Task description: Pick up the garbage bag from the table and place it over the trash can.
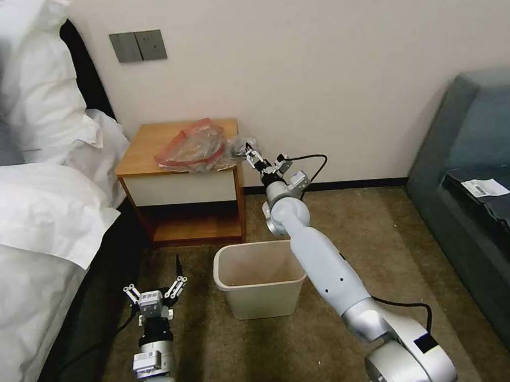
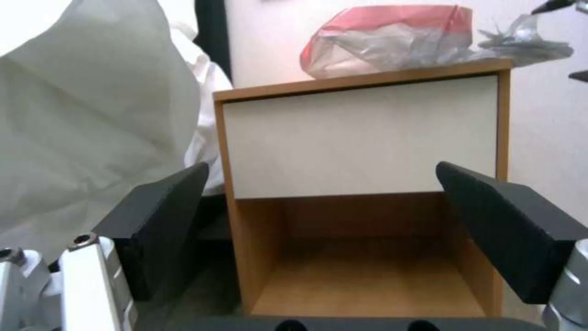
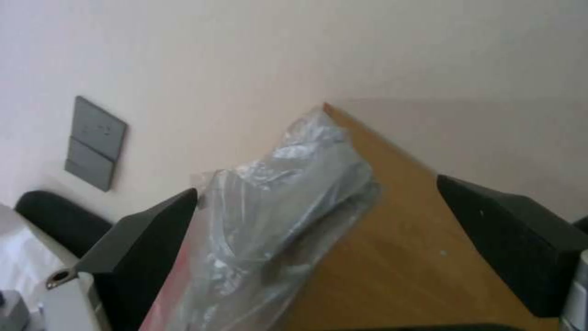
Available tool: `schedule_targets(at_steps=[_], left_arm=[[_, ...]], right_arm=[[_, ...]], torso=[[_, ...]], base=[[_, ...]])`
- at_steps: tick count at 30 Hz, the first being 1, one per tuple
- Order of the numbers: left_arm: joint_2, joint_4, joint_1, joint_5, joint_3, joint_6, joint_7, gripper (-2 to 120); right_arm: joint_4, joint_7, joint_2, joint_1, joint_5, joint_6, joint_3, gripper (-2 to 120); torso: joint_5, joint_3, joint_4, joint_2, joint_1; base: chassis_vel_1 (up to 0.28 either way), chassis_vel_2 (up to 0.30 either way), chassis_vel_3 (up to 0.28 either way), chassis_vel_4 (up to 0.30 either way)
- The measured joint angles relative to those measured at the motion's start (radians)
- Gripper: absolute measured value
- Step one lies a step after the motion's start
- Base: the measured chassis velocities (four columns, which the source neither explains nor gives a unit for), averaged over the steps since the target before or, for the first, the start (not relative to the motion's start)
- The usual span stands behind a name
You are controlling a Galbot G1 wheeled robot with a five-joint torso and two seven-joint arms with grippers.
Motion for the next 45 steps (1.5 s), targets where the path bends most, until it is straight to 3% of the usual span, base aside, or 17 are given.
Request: schedule_targets(at_steps=[9,14,25,45], left_arm=[[-0.017,0.009,0.013,0.031,-0.006,-0.008,-0.014,93],[-0.029,0.005,0.023,0.046,-0.008,-0.015,-0.02,93],[-0.051,0.003,0.034,0.072,-0.007,-0.027,-0.029,93],[-0.058,0.022,0.025,0.085,0.007,-0.032,-0.031,93]], right_arm=[[-0.035,-0.072,-0.001,0.026,0.052,-0.004,0.0,99],[-0.035,-0.094,-0.001,0.025,0.06,-0.011,-0.004,89],[-0.069,-0.135,-0.001,0.02,0.046,-0.009,-0.007,88],[-0.074,-0.147,-0.001,0.018,0.027,-0.001,-0.004,15]], torso=[[0.0,0.0,0.0,0.0,0.0],[0.0,0.0,0.0001,0.0,0.0],[0.0,0.0,0.0,0.0,0.0],[-0.0001,0.0,0.0,0.0,0.0]], base=[[0.0,0.0,0.0,0.0],[0.0,0.0,0.0,0.0],[0.0,0.0,0.0,0.0],[0.0,0.0,0.0,0.0]])
